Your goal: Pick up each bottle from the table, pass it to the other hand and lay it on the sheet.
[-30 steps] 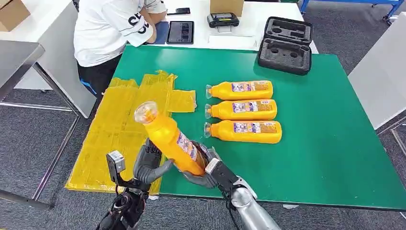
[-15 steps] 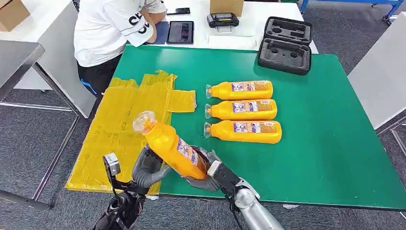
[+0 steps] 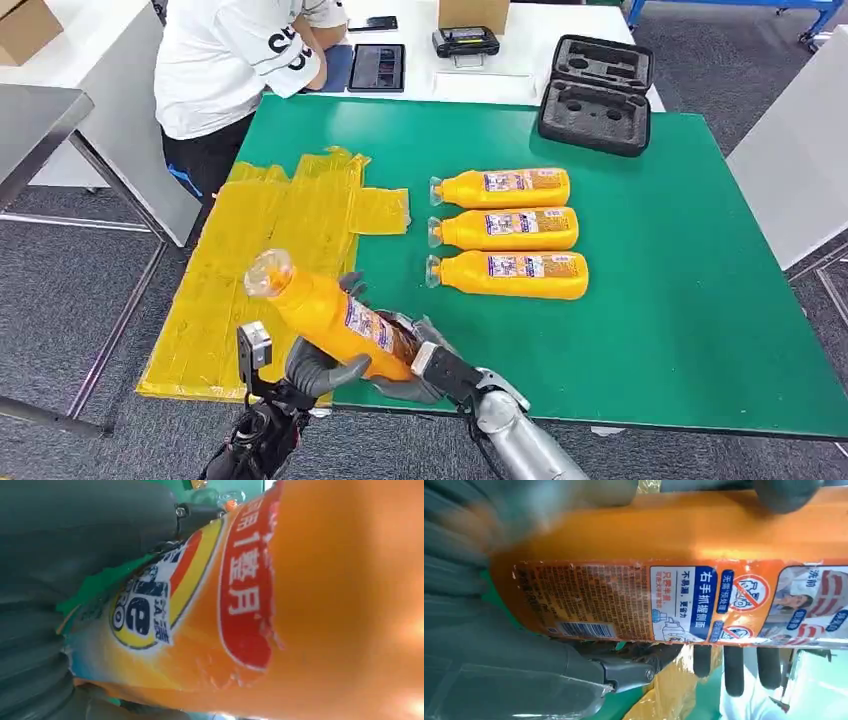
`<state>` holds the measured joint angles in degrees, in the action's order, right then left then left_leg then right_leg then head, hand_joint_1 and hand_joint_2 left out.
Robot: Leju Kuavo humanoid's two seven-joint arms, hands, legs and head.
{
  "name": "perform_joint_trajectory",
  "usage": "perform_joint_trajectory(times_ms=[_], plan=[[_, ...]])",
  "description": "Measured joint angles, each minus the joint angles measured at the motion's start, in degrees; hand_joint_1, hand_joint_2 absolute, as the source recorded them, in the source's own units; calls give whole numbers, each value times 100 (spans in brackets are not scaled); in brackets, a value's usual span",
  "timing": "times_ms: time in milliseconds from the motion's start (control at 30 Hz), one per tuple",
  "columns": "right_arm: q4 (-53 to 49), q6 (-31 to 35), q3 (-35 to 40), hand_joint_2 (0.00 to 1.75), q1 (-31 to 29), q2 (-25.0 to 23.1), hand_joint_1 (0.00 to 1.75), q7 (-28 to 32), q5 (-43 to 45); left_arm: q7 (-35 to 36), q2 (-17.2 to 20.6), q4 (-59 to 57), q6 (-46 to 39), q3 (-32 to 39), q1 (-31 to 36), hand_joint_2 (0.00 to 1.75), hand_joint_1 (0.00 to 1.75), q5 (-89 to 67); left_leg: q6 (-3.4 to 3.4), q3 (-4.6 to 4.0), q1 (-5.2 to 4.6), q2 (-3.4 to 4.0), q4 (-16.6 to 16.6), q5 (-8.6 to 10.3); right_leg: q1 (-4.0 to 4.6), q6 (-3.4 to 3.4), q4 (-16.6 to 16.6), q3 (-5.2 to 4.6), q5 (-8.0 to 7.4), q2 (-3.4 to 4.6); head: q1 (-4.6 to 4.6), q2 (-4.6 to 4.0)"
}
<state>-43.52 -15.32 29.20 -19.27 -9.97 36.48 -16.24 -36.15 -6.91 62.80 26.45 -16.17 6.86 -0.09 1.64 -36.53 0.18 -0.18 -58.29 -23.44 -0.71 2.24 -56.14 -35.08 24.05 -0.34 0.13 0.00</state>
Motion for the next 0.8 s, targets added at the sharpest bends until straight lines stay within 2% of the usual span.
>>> perform_joint_trajectory(times_ms=[433,800], plan=[[212,15,311,175,-111,46,175,-9,-221,-87,26,-177,885,120,65,175,0,827,0,0,0,1,0,0,-1,0,1,-2,0,1,0,0],[287,-11,343,175,-112,113,175,-20,-236,-79,52,-173,953,214,61,175,0,944,0,0,0,1,0,0,-1,0,0,-1,0,1,-2,0]])
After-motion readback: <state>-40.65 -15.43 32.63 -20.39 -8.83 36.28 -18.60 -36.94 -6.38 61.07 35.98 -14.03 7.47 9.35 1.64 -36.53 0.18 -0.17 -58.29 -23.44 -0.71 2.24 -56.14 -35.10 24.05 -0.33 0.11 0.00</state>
